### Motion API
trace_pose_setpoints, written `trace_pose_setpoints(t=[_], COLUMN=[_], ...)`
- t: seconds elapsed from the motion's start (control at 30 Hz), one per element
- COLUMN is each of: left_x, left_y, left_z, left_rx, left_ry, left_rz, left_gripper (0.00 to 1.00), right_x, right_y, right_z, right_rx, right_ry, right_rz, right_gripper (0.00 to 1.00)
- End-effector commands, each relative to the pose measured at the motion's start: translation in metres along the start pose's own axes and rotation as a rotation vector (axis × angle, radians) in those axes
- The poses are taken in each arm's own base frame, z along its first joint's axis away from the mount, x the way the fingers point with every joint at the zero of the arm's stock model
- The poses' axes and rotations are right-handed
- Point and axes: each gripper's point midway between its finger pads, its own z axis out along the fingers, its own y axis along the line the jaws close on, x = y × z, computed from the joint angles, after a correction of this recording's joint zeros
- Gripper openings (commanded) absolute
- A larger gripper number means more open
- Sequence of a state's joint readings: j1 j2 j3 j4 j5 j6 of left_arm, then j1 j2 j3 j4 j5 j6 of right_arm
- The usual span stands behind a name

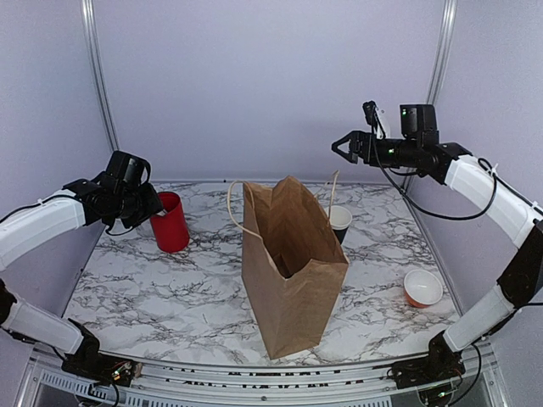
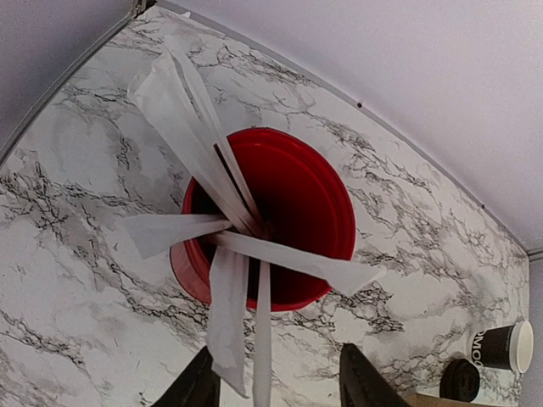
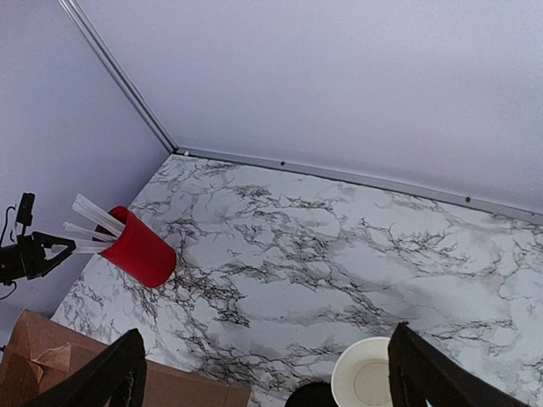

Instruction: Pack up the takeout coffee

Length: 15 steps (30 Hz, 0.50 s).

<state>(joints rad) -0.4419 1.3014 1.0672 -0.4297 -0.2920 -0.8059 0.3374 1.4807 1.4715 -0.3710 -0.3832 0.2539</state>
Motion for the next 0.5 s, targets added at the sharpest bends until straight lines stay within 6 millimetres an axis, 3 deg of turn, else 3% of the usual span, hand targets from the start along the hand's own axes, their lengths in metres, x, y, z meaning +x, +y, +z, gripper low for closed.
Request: trace_pose_setpoints(t=[0.0, 0.47], left_x=[-0.018, -0.035], left_y=[-0.008, -0.019], left_z=[0.002, 0.016], left_rx=[0.013, 0.019], left_ry=[-0.06, -0.121], left_rz=[-0.001, 0.035], left_gripper=[0.43, 0.33], right_x=[-0.009, -0.009], right_y=[0.0, 0.005], right_z=[-0.012, -0.019], right_rx=[0.015, 0.008], right_ry=[-0.033, -0.039], right_rz=[-0.022, -0.011], right_gripper=[0.96, 0.96])
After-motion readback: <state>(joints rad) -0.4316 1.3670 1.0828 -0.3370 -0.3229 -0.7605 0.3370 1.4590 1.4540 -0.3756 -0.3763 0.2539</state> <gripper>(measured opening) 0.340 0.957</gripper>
